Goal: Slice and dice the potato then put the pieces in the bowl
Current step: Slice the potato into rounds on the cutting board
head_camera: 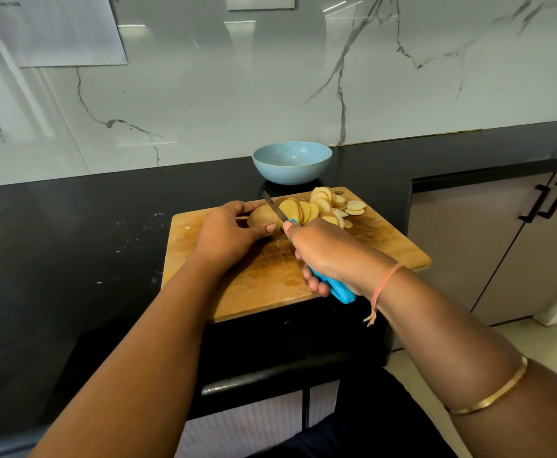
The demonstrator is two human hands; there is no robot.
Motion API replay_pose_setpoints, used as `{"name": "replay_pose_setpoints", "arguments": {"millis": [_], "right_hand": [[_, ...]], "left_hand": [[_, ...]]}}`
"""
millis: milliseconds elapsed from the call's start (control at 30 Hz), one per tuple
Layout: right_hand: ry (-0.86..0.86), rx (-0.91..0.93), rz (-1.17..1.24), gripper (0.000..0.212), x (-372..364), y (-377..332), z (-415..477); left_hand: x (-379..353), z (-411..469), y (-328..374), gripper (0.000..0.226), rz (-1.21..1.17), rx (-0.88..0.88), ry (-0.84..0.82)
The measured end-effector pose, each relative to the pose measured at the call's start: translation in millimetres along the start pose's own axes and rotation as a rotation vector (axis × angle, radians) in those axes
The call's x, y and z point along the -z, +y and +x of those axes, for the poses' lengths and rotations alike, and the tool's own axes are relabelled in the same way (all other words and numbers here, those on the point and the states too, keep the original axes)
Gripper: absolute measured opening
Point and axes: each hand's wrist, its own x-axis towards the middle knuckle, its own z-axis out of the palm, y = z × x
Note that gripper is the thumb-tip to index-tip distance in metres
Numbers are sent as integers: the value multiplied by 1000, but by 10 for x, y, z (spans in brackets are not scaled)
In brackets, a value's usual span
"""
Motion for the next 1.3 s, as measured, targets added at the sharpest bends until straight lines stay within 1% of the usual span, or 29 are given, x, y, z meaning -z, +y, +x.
{"name": "replay_pose_setpoints", "arguments": {"millis": [67, 133, 233, 367, 467, 533, 633, 700, 767, 1033, 1200, 1300], "right_hand": [[-51, -14, 102, 48, 11, -33, 54], [-85, -17, 153, 39, 29, -101, 121], [-91, -12, 66, 30, 42, -186, 203], [-129, -60, 63, 33, 47, -132, 252], [-109, -74, 43, 32, 49, -72, 231], [-67, -56, 56, 36, 11, -51, 194], [8, 29, 107, 43, -52, -1, 175], [23, 97, 149, 44, -66, 28, 148], [16, 127, 180, 46, -54, 49, 112], [-14, 137, 206, 45, -47, 65, 105], [5, 156, 197, 46, -65, 70, 119], [5, 119, 179, 45, -86, 43, 122]], "left_hand": [[6, -3, -8, 49, 1, -5, 7], [5, -24, -11, 48, 13, -31, 5], [-4, -46, -16, 47, 32, -76, 3], [16, -7, -51, 48, 35, -37, 27], [14, 10, -56, 48, 39, -21, 23], [16, 16, -55, 48, 31, -16, 18], [22, 12, -69, 46, 11, -12, 14], [19, 13, -81, 45, -4, -16, 22], [11, 16, -76, 45, -7, -11, 30], [2, 21, -62, 44, -6, 1, 39], [-2, 23, -61, 44, 4, -1, 58], [-9, 23, -48, 43, 17, 0, 60]]}}
